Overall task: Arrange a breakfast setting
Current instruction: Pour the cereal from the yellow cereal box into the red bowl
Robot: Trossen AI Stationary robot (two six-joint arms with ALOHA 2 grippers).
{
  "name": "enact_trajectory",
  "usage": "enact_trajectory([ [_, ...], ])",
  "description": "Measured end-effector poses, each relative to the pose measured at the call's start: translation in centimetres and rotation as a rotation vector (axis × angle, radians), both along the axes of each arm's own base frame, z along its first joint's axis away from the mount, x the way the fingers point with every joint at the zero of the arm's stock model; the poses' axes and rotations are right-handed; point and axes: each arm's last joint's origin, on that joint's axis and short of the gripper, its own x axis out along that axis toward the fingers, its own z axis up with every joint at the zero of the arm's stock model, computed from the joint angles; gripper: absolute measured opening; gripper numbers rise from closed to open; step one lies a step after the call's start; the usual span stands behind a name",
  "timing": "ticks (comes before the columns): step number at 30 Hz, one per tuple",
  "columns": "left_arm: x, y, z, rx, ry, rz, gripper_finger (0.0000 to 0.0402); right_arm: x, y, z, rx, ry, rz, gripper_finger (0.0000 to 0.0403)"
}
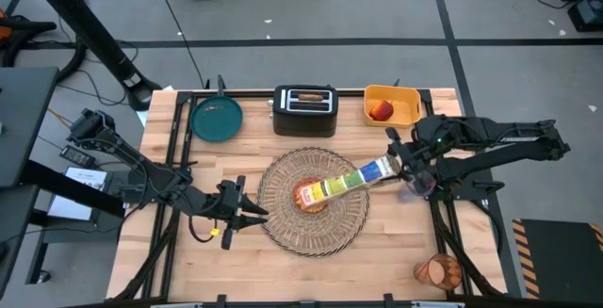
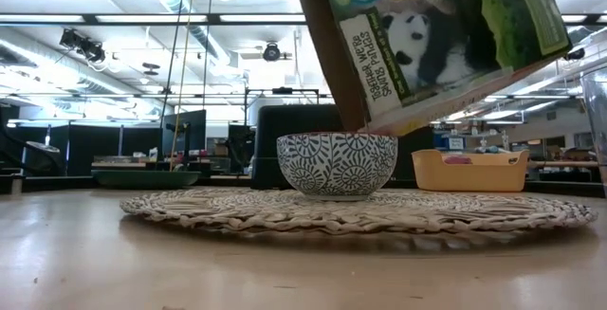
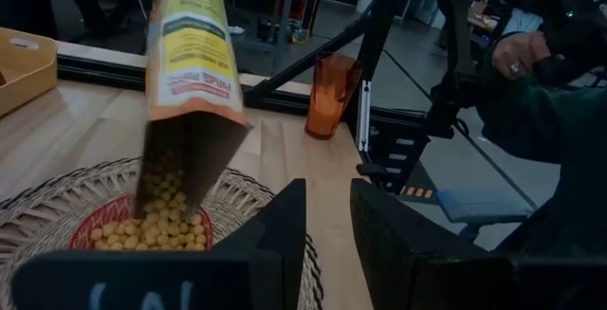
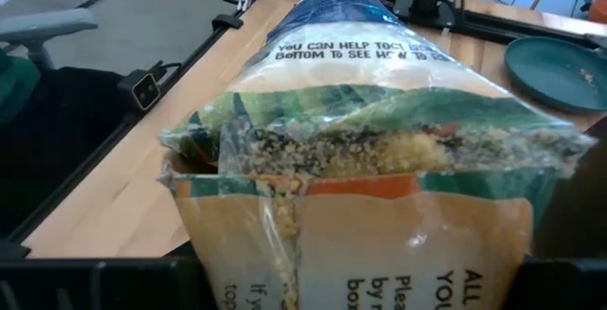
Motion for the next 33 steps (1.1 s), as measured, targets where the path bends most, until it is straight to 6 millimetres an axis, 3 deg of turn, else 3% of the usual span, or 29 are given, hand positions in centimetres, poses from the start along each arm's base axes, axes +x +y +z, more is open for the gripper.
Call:
enact_trajectory([
  [6, 0.0, 0.0, 0.1, -0.006, -0.01, 0.0, 0.0094, 0.1, -0.2, 0.1, -0.044, -0.01, -0.068, 0.0172],
  [15, 0.0, 0.0, 0.1, -0.006, -0.01, 0.0, 0.0094, -0.4, 0.0, 0.3, 0.001, -0.027, 0.008, 0.0172],
  [33, 0.0, 0.0, 0.2, -0.011, -0.019, 0.0, 0.0094, -2.3, -0.2, 0.6, -0.011, -0.036, -0.052, 0.0172],
])
